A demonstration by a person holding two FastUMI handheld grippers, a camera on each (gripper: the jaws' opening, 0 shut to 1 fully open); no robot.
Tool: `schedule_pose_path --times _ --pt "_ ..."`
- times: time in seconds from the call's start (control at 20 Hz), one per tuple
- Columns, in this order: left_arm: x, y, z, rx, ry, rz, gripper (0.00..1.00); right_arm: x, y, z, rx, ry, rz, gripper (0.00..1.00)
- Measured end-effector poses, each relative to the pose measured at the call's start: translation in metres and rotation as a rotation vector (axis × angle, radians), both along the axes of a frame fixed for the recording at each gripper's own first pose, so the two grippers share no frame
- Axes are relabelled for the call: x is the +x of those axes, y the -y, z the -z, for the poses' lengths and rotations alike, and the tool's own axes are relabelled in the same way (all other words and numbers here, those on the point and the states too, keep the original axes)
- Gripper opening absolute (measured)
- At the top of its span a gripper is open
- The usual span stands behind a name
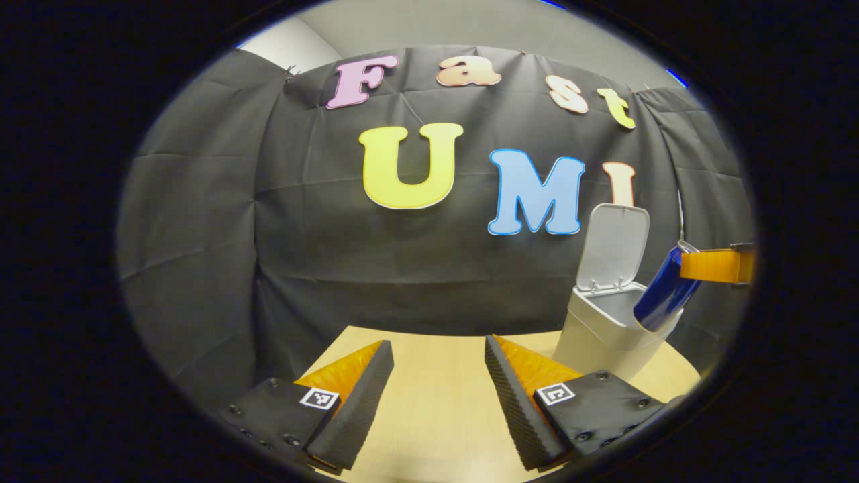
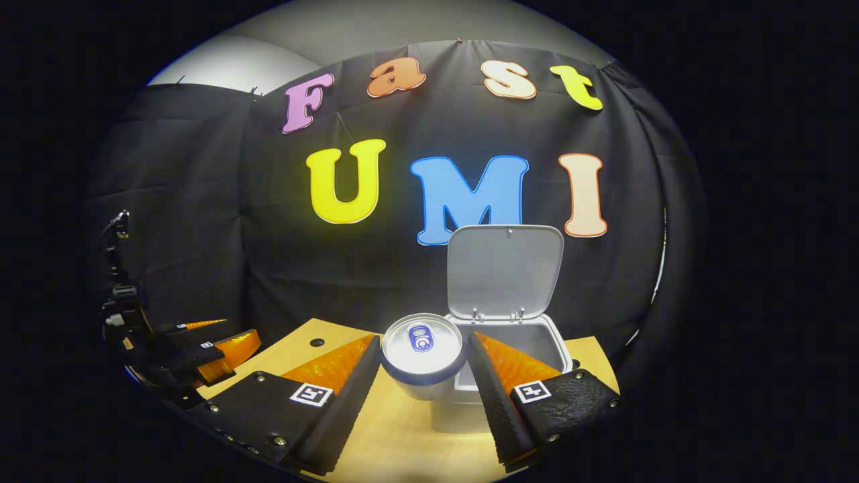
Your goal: Press the lid of the desktop garbage bin to open it, pick up the crumpled paper on the desktop and throw it into the bin, then pick up the pop can on the desktop and drop it into the bin, and finally close the garbage bin lid.
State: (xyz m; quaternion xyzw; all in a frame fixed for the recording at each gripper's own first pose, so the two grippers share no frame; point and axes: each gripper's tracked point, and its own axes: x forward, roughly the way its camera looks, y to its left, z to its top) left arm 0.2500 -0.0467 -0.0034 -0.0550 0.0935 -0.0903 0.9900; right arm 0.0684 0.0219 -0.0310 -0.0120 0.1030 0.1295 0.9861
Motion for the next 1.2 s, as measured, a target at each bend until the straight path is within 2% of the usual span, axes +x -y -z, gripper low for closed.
schedule_pose_path --times 0.25,0.55,0.75,0.8,1.0,1.05,1.2 --pt "0.002 -0.004 0.002 0.008 -0.003 -0.008 0.99 0.031 0.016 -0.003 -0.033 0.032 0.053 0.83" --pt "0.002 -0.010 0.006 0.014 -0.009 -0.024 0.99 0.063 0.027 0.013 -0.022 0.010 0.097 0.83" --pt "0.006 -0.014 0.009 0.014 -0.015 -0.034 0.83 0.076 0.028 0.023 -0.002 -0.016 0.105 0.83" --pt "0.007 -0.014 0.009 0.014 -0.016 -0.034 0.99 0.077 0.028 0.024 0.004 -0.020 0.108 0.83" --pt "0.010 -0.018 0.011 0.013 -0.020 -0.034 0.99 0.081 0.028 0.023 0.028 -0.019 0.116 0.86" --pt "0.010 -0.017 0.012 0.012 -0.020 -0.032 0.99 0.079 0.030 0.021 0.032 -0.017 0.120 0.93" --pt "0.011 -0.017 0.012 0.013 -0.020 -0.028 0.99 0.080 0.035 0.017 0.045 -0.014 0.133 0.94"
